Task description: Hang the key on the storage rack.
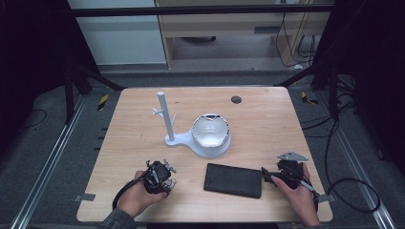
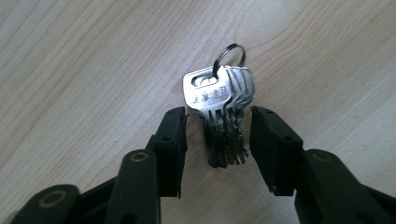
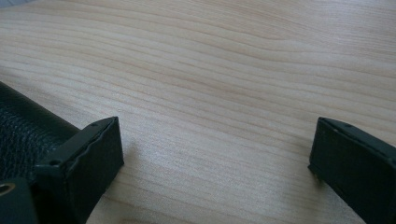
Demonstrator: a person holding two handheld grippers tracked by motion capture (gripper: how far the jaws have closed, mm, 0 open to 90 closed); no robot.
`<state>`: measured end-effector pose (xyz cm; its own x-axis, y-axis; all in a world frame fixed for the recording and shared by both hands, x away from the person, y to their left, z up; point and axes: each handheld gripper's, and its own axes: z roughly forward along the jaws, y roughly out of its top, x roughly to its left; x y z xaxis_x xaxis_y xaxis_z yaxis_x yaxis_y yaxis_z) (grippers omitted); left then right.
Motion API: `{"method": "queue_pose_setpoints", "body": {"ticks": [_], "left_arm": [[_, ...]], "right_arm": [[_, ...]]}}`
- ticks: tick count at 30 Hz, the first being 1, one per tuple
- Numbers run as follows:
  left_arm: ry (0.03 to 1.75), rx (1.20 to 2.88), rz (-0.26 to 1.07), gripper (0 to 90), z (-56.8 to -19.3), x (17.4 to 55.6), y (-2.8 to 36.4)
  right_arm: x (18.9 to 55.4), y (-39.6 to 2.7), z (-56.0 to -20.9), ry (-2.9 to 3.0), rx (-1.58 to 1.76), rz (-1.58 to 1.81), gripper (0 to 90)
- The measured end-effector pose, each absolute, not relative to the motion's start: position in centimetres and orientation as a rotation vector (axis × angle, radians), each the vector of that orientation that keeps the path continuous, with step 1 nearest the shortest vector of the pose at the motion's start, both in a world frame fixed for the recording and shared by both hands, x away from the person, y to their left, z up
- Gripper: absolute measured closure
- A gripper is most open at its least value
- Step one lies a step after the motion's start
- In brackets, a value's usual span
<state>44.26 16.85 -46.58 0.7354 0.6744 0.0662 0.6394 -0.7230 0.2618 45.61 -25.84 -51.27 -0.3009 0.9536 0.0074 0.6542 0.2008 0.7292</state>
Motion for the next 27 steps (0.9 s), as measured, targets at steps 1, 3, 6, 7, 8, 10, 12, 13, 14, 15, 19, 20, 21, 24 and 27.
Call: {"method": "queue_pose_setpoints", "body": {"ticks": [1,3,6,7,8,10,12,13,14,15,19,20,21,24,27], "left_arm": [[1.041,2.722,0.218,58.8,-46.54,44.35,16.86],[1.041,2.728,0.216,61.9,-46.51,44.47,16.83],[1.025,2.734,0.209,70.2,-46.48,44.57,16.78],[1.017,2.738,0.209,73.1,-46.48,44.58,16.76],[1.013,2.739,0.207,77.4,-46.48,44.59,16.75],[1.007,2.735,0.211,79.7,-46.53,44.57,16.68],[0.998,2.745,0.211,79.9,-46.50,44.59,16.64],[0.986,2.759,0.208,79.9,-46.45,44.65,16.68],[0.984,2.761,0.205,79.9,-46.43,44.65,16.67],[0.980,2.762,0.202,79.9,-46.38,44.62,16.66],[0.975,2.760,0.208,79.9,-46.13,44.53,16.60],[0.970,2.763,0.210,79.9,-46.07,44.53,16.57],[0.969,2.764,0.210,79.9,-46.04,44.54,16.57],[0.957,2.784,0.216,79.9,-45.96,44.60,16.56],[0.941,2.812,0.219,80.0,-46.17,44.61,16.54]], "right_arm": [[45.61,-25.84,-51.27,2.032,1.493,0.884,2.9],[45.61,-25.84,-51.27,2.032,1.492,0.882,3.0],[45.57,-25.82,-51.27,2.030,1.491,0.877,3.2],[45.56,-25.81,-51.27,2.030,1.492,0.877,3.2],[45.56,-25.82,-51.27,2.030,1.490,0.877,3.2],[45.56,-25.82,-51.27,2.030,1.491,0.877,3.2],[45.56,-25.82,-51.27,2.030,1.490,0.877,3.2],[45.56,-25.82,-51.27,2.030,1.490,0.877,3.2],[45.56,-25.82,-51.27,2.029,1.491,0.876,3.3],[45.56,-25.82,-51.28,2.029,1.488,0.875,3.3],[45.53,-25.78,-51.27,2.027,1.491,0.876,3.5],[45.53,-25.78,-51.27,2.027,1.491,0.877,3.5],[45.53,-25.78,-51.27,2.027,1.491,0.877,3.5],[45.51,-25.76,-51.27,2.028,1.490,0.877,3.4],[45.52,-25.77,-51.28,2.028,1.488,0.878,3.5]]}}
